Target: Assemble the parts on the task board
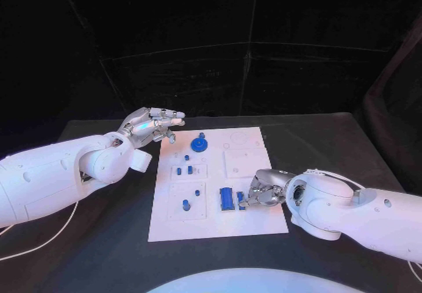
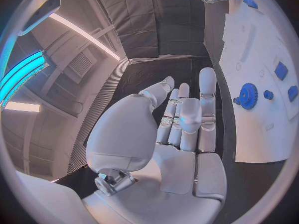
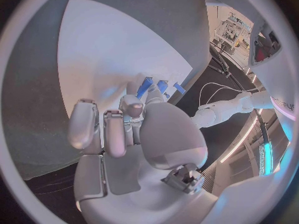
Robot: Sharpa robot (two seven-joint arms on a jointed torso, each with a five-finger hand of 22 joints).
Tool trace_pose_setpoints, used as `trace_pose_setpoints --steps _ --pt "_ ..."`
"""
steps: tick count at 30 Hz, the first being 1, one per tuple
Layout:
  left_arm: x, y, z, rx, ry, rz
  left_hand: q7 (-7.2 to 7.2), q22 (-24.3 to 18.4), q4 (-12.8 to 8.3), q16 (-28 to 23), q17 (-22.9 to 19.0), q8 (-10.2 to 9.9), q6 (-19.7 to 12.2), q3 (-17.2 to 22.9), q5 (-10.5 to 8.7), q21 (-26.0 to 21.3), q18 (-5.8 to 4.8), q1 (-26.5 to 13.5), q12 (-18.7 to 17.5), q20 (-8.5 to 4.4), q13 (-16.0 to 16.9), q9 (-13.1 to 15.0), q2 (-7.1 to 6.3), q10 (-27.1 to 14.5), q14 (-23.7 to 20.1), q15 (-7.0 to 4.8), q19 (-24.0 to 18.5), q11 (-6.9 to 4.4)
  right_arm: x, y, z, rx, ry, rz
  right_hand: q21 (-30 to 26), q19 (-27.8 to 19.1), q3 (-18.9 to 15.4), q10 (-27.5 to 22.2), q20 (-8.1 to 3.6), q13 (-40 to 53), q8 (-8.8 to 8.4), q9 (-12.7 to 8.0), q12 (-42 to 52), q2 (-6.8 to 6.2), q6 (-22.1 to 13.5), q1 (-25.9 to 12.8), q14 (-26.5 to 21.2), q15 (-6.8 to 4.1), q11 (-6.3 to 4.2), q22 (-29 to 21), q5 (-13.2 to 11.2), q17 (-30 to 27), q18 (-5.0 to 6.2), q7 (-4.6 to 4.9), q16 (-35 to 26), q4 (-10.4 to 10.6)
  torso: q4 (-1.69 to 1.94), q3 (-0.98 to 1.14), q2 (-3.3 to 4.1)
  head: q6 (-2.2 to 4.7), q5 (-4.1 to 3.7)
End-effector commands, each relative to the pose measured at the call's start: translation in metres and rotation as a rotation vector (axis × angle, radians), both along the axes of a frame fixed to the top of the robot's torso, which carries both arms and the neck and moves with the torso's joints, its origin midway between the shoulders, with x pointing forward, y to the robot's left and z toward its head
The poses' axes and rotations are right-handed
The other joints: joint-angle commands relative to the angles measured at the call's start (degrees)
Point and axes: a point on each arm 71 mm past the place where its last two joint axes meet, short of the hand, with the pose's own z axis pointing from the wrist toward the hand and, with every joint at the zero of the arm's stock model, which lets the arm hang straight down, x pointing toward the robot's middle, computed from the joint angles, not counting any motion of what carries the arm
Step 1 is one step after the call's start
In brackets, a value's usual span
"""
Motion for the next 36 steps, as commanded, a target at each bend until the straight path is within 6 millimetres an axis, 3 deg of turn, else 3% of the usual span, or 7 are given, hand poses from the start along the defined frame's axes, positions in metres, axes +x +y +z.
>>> trace_pose_setpoints --steps 1,8,13,26,31,33,36 --pt "0.0 -0.001 0.001 -0.008 -0.001 -0.009 0.17 -0.07 0.08 -0.17 -0.07 0.24 -0.28 -0.4 0.36 -0.22 0.8 -0.25 0.21 0.12 -0.07 -0.09 0.34 -0.51 -0.45 -0.05 0.03 -0.07 0.002 0.001 0.001 0.01 -0.016 -0.004 0.37 0.42 0.04 0.33 0.02 0.15 -0.34 0.14 0.1 0.47 0.47 1.11 4.19 -0.29 -0.01 0.12 -0.78 6.11 -0.98 -0.03 0.36 -0.31 0.05 -0.01 -0.01 -0.03 -0.07" --pt "0.0 -0.002 0.001 -0.008 0.0 -0.01 0.17 -0.07 0.08 -0.17 -0.07 0.24 -0.28 -0.4 0.36 -0.22 0.8 -0.25 0.21 0.12 -0.07 -0.09 0.34 -0.51 -0.45 -0.05 0.03 -0.07 0.005 0.001 -0.001 0.001 -0.018 0.001 0.47 0.48 1.17 0.6 -0.17 0.55 -0.28 0.45 0.26 0.68 0.74 5.9 4.33 -0.47 -0.22 0.37 -8.13 6.93 -1.03 -0.22 0.86 -3.68 0.09 0.0 -0.03 -0.1 -0.01" --pt "0.0 -0.002 0.001 -0.008 0.0 -0.01 0.17 -0.07 0.08 -0.17 -0.07 0.24 -0.28 -0.4 0.36 -0.22 0.8 -0.25 0.21 0.12 -0.07 -0.09 0.34 -0.51 -0.45 -0.05 0.03 -0.07 0.006 0.003 -0.002 0.0 -0.018 0.009 0.48 0.48 1.07 0.69 -0.16 0.65 -0.29 0.52 0.3 0.5 0.78 6.09 4.37 -0.45 -0.2 0.4 -9.04 7.18 -1.04 -0.21 1.02 -4.01 0.01 -0.02 -0.06 -0.05 0.04" --pt "0.001 0.0 0.001 -0.007 -0.004 -0.004 0.19 -0.15 0.09 -0.51 -0.75 0.29 -0.32 -0.49 0.35 -0.35 0.79 -0.22 0.29 0.13 -0.11 -0.09 0.4 -0.64 -0.73 -0.03 0.05 -0.04 0.006 -0.005 0.008 0.287 -0.039 -0.038 -4.08 -3.09 -2.76 -3.62 0.64 -6.21 -2.72 -0.1 -10.55 -1.9 -3.18 1.83 2.87 0.6 1.2 -6.4 -4.81 1.2 0.27 1.44 -3.46 -1.3 -0.08 -0.11 -0.31 1.25 -0.33" --pt "0.002 0.001 -0.002 -0.004 -0.008 0.001 0.26 -1.59 0.36 -9.43 -13.02 0.47 -0.61 -1.32 0.4 -3.2 0.63 -0.56 0.26 0.6 -0.45 -0.12 0.3 -1.99 -8.68 0.4 -2.94 0.49 0.023 -0.017 0.014 0.589 0.002 -0.1 -25.32 -18.03 -2.36 -13.53 2.54 -17.94 -5.46 -1.16 -27.19 -1.09 -8.29 5.9 -5.4 2.79 3.69 -33.56 -2.61 -22.97 4.96 3.97 -25.77 -2.65 -0.33 -0.54 -1.49 2.87 -1.17" --pt "0.002 0.002 -0.004 -0.001 -0.011 0.005 0.51 -2.63 0.67 -14.74 -18.82 0.52 -0.72 -1.86 0.62 -5.19 0.58 -1.02 -0.01 0.87 -0.69 -0.12 0.14 -2.76 -13.59 0.9 -5.16 0.7 0.033 -0.022 0.016 0.691 0.01 -0.132 -30.57 -20.67 -1.97 -17.32 3.75 -21.92 -6.24 -1.61 -31.78 -0.48 -9.74 8.36 -11.34 3.98 5.09 -36.99 -2.07 -35.43 4.82 5.17 -40.07 -3.71 -0.43 -0.7 -2.1 3.44 -1.37" --pt "0.005 0.004 -0.007 -0.004 -0.011 0.017 0.6 -6.31 1.12 -24.11 -23.69 0.5 -1.2 -2.85 0.33 -11.29 0.38 -1.22 -0.45 1.99 -1.2 -0.16 0.33 -3.53 -19.84 1.76 -10.69 1.26 0.054 -0.033 0.019 0.85 0.019 -0.189 -39.39 -25.82 -1.15 -22.03 5.83 -29.14 -7.51 -2.72 -38.88 0.39 -11.5 12.49 -18.24 6.8 7.82 -42.28 -2.58 -41.13 4.44 7.04 -51.4 -5.74 -0.51 -1.02 -3.09 5.23 -1.78"
